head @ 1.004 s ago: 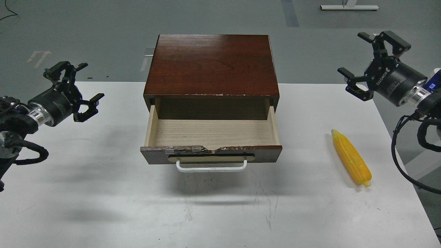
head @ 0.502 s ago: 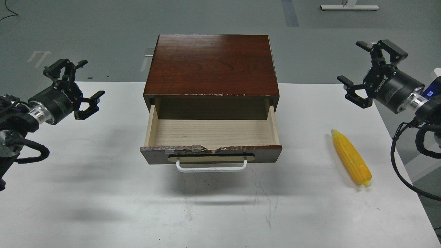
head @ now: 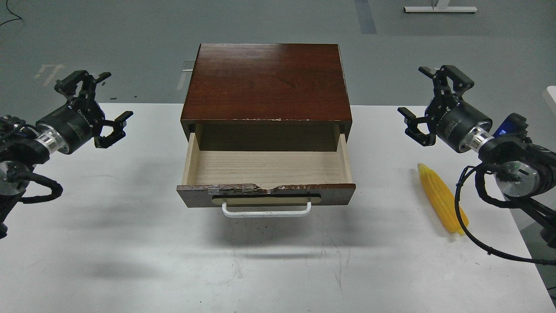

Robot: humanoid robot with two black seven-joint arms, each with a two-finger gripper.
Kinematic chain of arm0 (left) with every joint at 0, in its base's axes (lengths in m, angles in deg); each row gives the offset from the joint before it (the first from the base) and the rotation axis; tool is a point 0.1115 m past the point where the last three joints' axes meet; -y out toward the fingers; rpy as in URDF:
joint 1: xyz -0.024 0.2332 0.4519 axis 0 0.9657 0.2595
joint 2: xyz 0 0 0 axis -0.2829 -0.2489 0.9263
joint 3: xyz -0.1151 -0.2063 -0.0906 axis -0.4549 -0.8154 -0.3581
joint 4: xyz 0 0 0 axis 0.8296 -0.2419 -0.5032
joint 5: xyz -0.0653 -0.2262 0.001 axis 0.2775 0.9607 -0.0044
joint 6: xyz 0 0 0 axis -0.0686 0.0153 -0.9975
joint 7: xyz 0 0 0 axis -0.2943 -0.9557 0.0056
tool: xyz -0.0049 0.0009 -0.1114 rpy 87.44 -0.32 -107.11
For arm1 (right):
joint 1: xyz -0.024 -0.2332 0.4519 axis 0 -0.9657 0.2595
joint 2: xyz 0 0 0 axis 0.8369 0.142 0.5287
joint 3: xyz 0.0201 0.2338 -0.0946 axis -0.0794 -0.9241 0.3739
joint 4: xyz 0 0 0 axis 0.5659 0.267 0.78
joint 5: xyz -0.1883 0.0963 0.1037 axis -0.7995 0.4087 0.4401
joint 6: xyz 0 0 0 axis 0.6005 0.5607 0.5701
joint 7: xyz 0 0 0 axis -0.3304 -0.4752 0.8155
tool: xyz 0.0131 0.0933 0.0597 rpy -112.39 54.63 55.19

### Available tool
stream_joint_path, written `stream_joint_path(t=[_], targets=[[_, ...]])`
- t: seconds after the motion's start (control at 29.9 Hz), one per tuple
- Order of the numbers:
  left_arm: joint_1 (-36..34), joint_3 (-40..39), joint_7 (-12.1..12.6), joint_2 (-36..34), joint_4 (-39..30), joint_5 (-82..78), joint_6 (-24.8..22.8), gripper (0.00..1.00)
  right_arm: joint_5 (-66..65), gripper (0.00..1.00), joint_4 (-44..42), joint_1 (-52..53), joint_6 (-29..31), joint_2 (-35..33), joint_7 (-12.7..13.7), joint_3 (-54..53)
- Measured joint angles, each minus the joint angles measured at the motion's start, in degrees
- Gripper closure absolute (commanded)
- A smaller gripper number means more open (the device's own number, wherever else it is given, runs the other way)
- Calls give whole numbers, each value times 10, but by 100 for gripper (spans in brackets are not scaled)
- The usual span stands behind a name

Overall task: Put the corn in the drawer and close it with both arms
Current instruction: 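Move the right gripper toward the yellow corn cob beside the drawer, then lower the right gripper onto the corn cob and close it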

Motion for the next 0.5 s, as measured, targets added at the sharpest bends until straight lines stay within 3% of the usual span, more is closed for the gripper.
stream_joint_path(t=[0.5], targets=[[2, 0, -1, -10, -34, 1, 0, 2, -6, 0, -92, 35, 1, 79, -6, -16]])
